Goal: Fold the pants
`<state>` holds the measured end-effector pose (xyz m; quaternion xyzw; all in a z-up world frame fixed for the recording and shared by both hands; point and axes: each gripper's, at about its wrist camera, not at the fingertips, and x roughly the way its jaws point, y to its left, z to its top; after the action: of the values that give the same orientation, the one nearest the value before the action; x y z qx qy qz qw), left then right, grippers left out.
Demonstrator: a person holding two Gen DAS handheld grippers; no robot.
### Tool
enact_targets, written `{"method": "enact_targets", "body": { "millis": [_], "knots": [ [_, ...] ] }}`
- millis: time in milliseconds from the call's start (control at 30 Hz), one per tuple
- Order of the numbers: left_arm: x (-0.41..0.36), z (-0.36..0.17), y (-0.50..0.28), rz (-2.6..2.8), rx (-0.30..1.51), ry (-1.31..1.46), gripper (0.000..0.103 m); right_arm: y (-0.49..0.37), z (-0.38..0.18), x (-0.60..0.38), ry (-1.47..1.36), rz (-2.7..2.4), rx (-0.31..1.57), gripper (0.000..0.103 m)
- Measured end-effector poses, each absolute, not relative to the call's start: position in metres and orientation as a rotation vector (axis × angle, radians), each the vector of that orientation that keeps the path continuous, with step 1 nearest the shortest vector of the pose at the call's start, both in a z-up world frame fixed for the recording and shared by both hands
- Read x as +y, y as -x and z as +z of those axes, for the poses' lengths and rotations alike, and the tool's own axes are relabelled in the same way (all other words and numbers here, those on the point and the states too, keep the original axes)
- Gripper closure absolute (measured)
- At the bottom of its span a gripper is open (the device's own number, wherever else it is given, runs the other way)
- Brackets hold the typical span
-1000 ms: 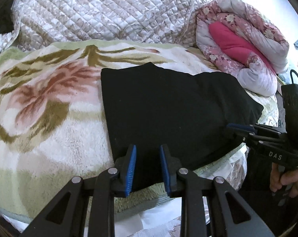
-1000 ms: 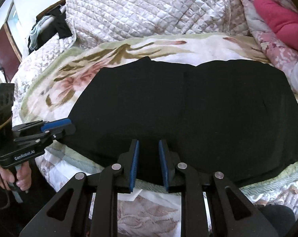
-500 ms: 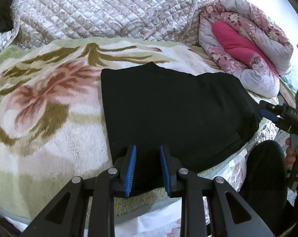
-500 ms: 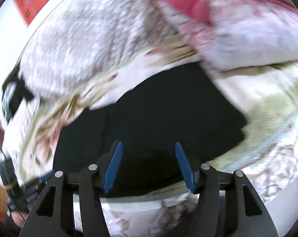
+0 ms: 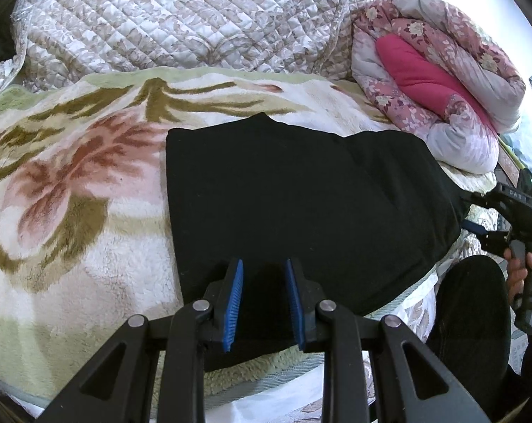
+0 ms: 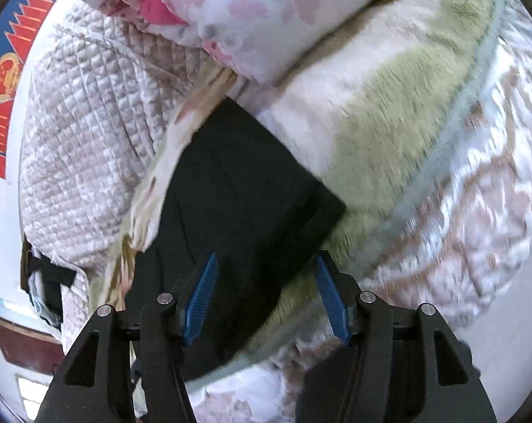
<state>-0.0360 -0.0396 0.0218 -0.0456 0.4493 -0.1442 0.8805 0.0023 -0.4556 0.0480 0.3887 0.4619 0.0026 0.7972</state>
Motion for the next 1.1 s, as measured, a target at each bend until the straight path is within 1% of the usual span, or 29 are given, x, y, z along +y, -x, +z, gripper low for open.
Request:
{"method": "enact_targets", "body": {
  "millis": [100, 200, 300, 400, 467, 500, 533, 633, 800, 967, 1100],
  "knots": [
    [-0.039, 0.021, 0.035, -0.3, 0.938, 0.096, 0.076, -0.003, 0.048, -0.46, -0.86, -0.004, 0.962, 0.046],
    [-0.039, 0.02, 0.035, -0.3, 0.938, 0.097, 0.076, 0.006, 0.054, -0.461, -0.896, -0.009, 0.872, 0.045],
    [-0.039, 0.02, 0.035, -0.298, 0.941, 0.098, 0.076, -0.005, 0.042, -0.459, -0.878, -0.038, 0.938, 0.045],
    [-0.039, 0.02, 0.036, -0.297, 0.941, 0.1, 0.076, -0.015, 0.046, -0.456, -0.854, -0.033, 0.934, 0.046],
    [-0.039, 0.02, 0.036, -0.295, 0.94, 0.104, 0.076, -0.019, 0.053, -0.452, -0.816, -0.021, 0.921, 0.062],
    [-0.039, 0.021, 0.036, -0.292, 0.939, 0.106, 0.076, -0.02, 0.056, -0.45, -0.801, -0.017, 0.914, 0.077],
    [-0.037, 0.021, 0.035, -0.29, 0.938, 0.11, 0.076, -0.02, 0.061, -0.448, -0.784, -0.007, 0.905, 0.079],
    [-0.032, 0.023, 0.035, -0.279, 0.933, 0.127, 0.076, -0.022, 0.074, -0.441, -0.74, 0.022, 0.884, 0.08],
    [-0.022, 0.025, 0.035, -0.259, 0.919, 0.157, 0.076, -0.031, 0.113, -0.408, -0.643, 0.143, 0.824, 0.081],
    [-0.008, 0.026, 0.037, -0.233, 0.908, 0.189, 0.076, -0.04, 0.15, -0.34, -0.5, 0.351, 0.805, 0.081],
    [0.008, 0.026, 0.041, -0.201, 0.9, 0.209, 0.076, -0.039, 0.151, -0.265, -0.363, 0.518, 0.842, 0.081]
  ]
}}
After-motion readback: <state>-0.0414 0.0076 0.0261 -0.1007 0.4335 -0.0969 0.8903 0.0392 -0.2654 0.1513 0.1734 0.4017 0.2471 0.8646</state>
